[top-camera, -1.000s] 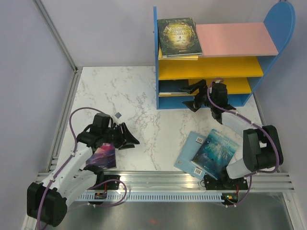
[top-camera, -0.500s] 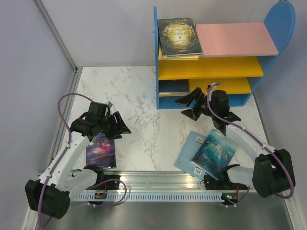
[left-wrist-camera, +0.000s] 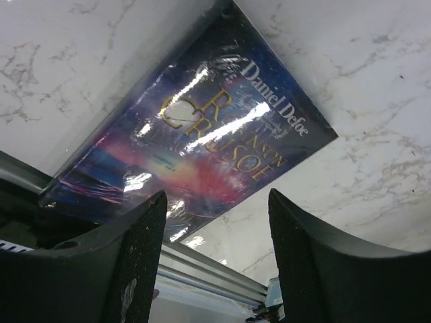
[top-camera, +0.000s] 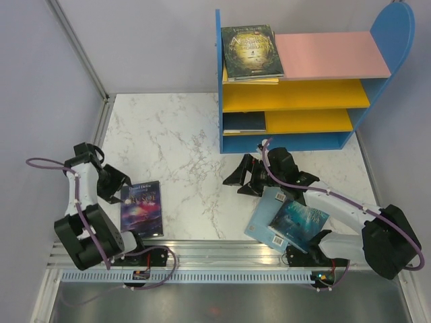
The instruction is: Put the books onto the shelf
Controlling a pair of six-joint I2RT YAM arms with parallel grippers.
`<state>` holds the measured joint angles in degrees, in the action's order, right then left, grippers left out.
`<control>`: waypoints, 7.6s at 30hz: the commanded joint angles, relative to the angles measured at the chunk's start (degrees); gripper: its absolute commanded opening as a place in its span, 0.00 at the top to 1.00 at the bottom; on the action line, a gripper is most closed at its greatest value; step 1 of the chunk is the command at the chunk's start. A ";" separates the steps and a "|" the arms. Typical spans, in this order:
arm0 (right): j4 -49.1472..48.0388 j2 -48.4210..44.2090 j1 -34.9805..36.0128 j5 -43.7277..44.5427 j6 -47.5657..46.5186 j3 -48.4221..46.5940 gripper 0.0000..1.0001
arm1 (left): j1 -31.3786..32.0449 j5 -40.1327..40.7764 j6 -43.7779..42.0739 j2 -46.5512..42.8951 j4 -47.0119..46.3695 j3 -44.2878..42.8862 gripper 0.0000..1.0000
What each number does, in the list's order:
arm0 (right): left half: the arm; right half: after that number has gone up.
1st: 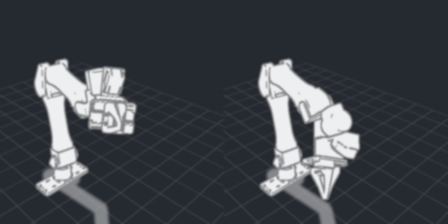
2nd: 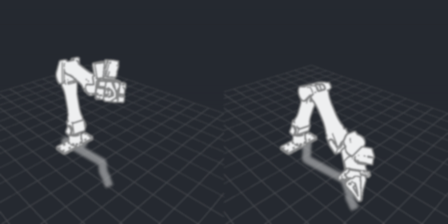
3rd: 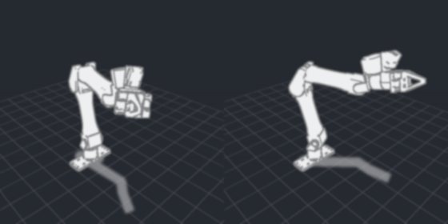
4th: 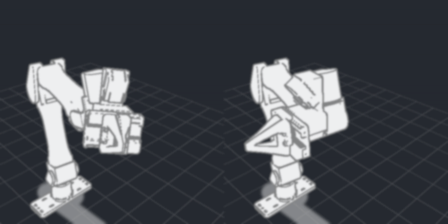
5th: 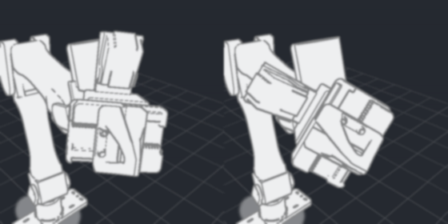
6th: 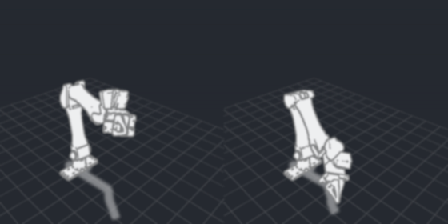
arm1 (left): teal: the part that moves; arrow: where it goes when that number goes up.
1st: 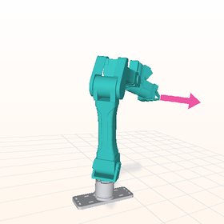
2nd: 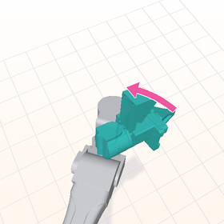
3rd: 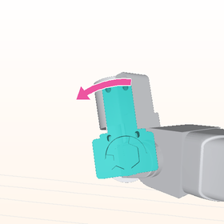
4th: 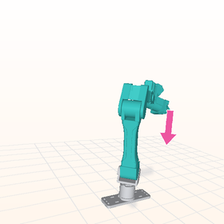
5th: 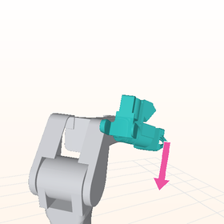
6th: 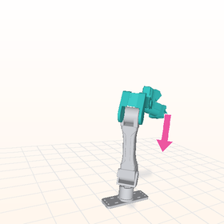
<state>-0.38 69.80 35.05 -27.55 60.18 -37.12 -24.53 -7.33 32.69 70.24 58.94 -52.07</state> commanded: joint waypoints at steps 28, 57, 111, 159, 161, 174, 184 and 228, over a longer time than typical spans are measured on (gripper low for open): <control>8.29 -3.01 0.11 -6.90 -11.76 4.25 0.02 | 1.22 -2.94 14.67 18.19 -14.90 13.92 0.54; 3.72 -5.64 0.11 -6.02 -7.45 8.91 0.02 | -15.35 7.15 2.30 9.74 0.22 -2.07 0.98; -1.54 36.98 -1.47 -2.42 -20.82 -8.67 0.02 | 42.02 -10.58 21.10 10.99 -27.78 17.25 0.29; -40.92 0.25 11.89 14.43 28.84 17.44 0.19 | 41.85 -35.11 35.78 -5.54 -66.85 26.76 0.98; -42.59 0.34 12.06 16.29 29.55 16.56 0.24 | 41.85 -35.56 36.92 -7.30 -66.94 27.55 0.98; -39.87 -14.14 12.33 26.40 30.79 19.28 1.00 | 41.85 -41.18 37.45 -11.79 -67.37 32.56 0.98; -4.22 -36.73 12.33 36.94 23.23 16.83 1.00 | 41.76 -40.57 25.06 -12.32 -49.80 26.06 0.50; -28.62 23.61 -14.92 12.70 7.85 1.46 1.00 | 41.67 -34.42 18.20 -37.80 -19.83 29.22 0.56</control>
<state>-30.44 89.30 20.25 -11.20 73.25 -32.25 17.32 -42.50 53.45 33.69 35.44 -22.46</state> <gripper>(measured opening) 0.291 0.442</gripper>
